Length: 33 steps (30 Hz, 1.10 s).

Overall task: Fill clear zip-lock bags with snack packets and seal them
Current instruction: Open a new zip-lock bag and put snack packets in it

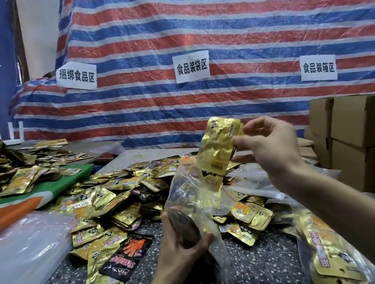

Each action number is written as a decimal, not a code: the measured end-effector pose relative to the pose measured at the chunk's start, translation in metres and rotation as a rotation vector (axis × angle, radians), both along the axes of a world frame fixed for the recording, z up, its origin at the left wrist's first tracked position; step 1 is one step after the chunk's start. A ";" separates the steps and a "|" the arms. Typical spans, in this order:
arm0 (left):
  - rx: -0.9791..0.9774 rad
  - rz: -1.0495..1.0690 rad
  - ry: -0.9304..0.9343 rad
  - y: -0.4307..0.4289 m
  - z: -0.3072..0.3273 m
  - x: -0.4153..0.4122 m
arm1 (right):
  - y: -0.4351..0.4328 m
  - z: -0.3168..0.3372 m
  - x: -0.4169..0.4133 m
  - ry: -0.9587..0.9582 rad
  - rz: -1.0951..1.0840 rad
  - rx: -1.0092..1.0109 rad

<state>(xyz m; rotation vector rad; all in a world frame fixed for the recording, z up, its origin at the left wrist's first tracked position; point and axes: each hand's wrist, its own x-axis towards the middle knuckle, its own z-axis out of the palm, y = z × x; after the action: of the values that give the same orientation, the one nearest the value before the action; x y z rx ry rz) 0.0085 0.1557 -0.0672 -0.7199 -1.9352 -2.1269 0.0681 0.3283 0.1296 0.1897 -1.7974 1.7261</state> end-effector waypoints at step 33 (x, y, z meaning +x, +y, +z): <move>-0.027 0.182 0.128 0.000 0.004 0.000 | -0.021 0.005 -0.002 -0.362 0.114 0.706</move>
<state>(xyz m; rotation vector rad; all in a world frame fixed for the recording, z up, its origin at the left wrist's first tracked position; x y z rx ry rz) 0.0086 0.1560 -0.0630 -0.6407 -1.8881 -1.9046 0.0665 0.3069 0.1344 0.2855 -2.6614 1.1738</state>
